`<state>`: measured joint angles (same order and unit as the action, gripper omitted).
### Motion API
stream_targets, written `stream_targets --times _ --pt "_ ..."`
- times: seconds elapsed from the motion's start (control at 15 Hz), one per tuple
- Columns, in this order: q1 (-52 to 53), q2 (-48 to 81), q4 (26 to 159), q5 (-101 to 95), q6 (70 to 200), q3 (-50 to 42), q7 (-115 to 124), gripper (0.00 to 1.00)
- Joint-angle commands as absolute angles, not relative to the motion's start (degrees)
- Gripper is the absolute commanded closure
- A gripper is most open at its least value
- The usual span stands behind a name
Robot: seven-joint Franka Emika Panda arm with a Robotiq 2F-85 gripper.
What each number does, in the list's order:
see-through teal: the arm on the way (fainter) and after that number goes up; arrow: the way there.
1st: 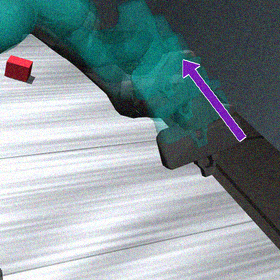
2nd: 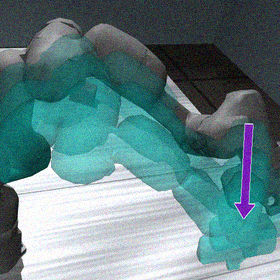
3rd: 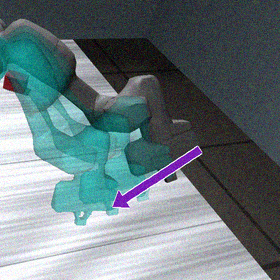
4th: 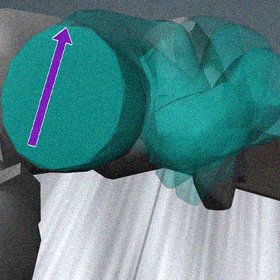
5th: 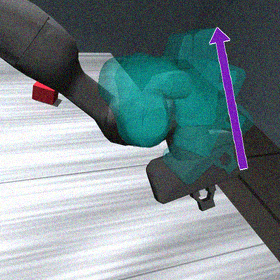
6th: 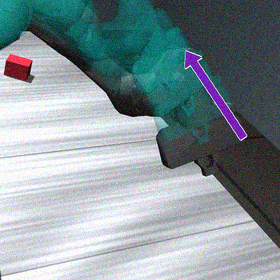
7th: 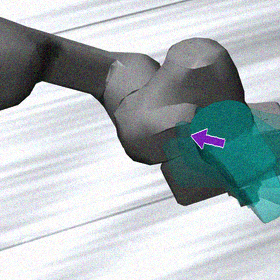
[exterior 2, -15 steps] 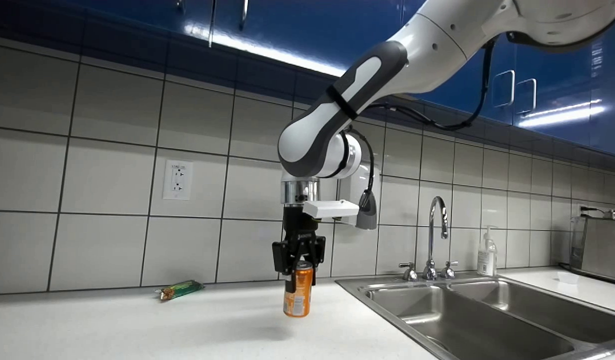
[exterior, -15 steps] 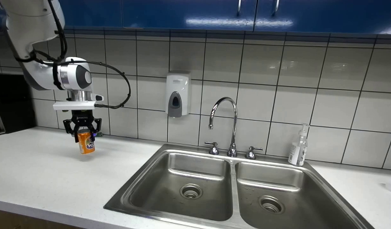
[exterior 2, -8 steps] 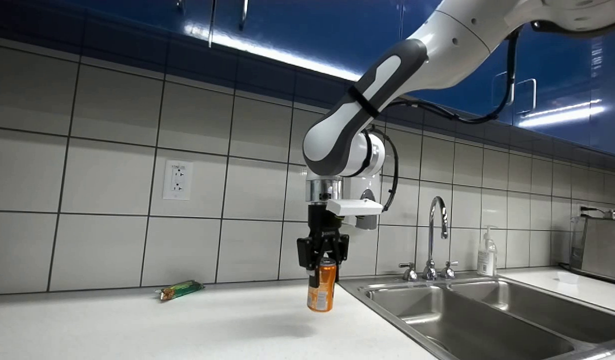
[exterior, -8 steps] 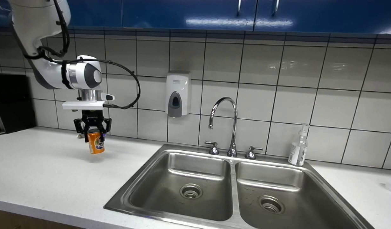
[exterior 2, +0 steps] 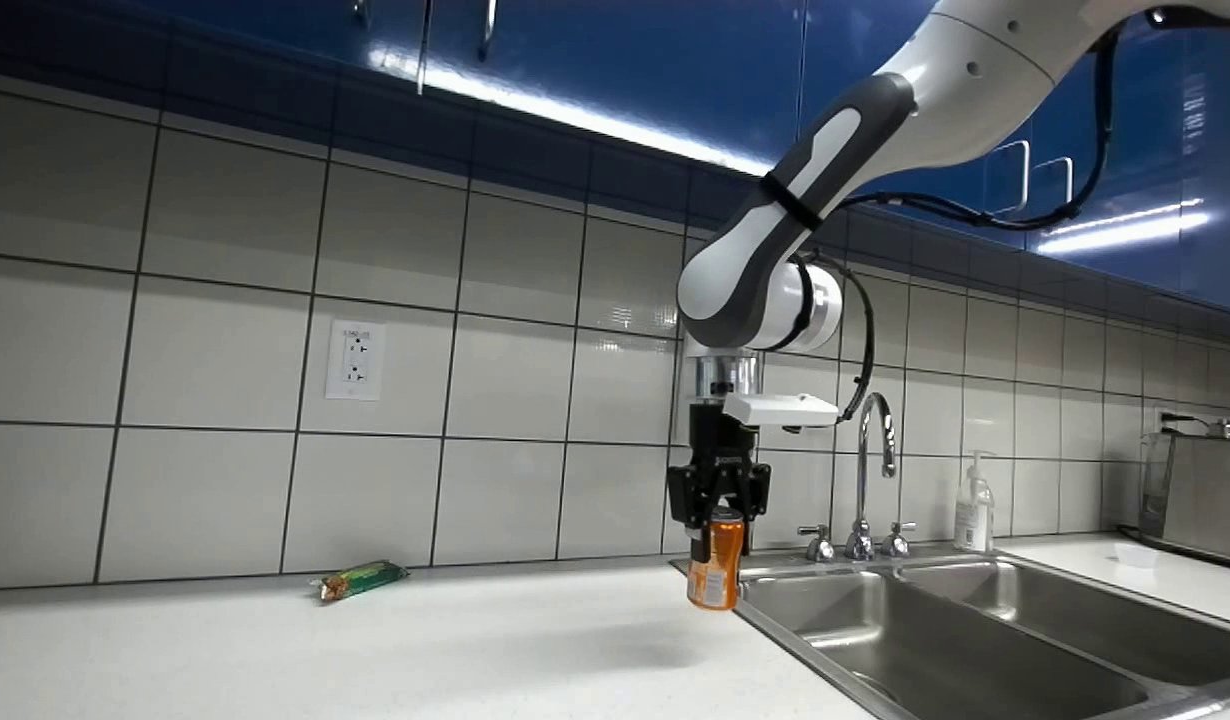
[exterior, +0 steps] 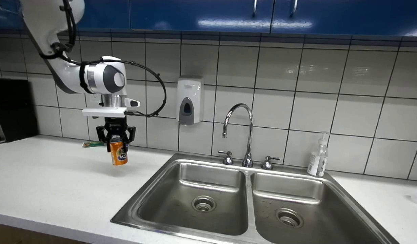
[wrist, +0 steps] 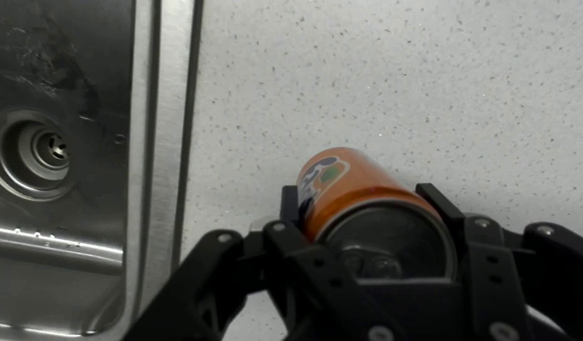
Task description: Put the orange can in the sink on the left.
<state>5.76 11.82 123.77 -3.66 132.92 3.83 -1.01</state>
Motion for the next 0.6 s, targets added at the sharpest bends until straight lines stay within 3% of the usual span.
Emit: stream_targets --times 0.0,0.53 --pt "3.0 6.2 128.9 -2.1 134.5 2.7 -3.6 0.62" --pt "-1.1 2.3 132.5 -1.9 134.7 -1.2 -6.1 0.62"
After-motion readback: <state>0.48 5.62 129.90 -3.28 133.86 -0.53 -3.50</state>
